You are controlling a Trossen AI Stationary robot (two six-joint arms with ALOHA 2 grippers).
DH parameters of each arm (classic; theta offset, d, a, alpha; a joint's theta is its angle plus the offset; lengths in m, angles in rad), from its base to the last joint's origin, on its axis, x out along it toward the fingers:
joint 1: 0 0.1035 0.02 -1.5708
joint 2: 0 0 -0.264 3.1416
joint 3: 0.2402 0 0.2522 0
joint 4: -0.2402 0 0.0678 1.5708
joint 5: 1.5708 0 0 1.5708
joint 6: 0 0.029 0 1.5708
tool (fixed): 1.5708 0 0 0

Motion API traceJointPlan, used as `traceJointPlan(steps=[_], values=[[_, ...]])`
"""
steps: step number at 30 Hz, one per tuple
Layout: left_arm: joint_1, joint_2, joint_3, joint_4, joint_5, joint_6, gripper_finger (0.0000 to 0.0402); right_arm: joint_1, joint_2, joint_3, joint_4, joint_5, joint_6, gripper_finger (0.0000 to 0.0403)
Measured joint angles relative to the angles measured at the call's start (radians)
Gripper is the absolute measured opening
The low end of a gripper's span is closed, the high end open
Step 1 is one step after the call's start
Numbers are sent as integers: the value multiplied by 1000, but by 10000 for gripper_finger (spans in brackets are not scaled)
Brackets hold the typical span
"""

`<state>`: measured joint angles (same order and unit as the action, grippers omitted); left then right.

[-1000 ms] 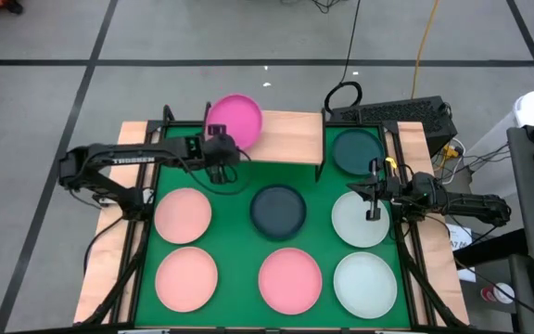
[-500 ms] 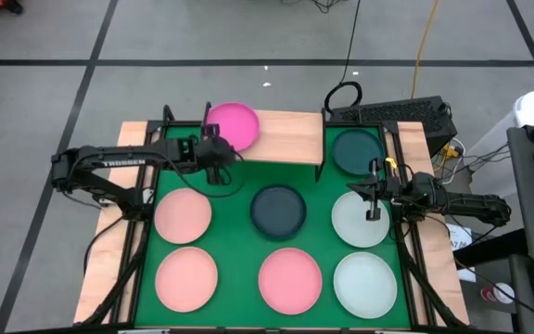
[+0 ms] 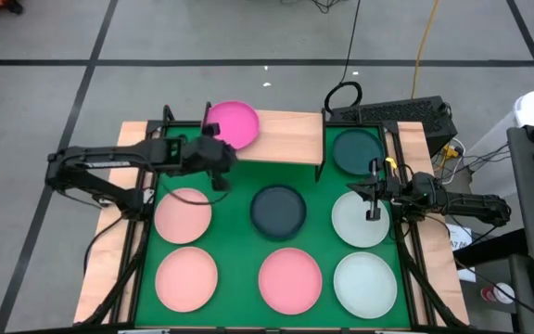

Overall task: Place and stack plates onto a shelf
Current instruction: Stack the black plate on top of the pink plate on the shelf

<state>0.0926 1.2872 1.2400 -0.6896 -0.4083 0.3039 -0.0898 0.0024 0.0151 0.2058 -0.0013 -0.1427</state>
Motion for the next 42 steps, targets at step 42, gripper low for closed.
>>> traceJointPlan(steps=[42], values=[[-291,-462,-598,746,146,-215,93,0,9,0,60,2,-1,0]])
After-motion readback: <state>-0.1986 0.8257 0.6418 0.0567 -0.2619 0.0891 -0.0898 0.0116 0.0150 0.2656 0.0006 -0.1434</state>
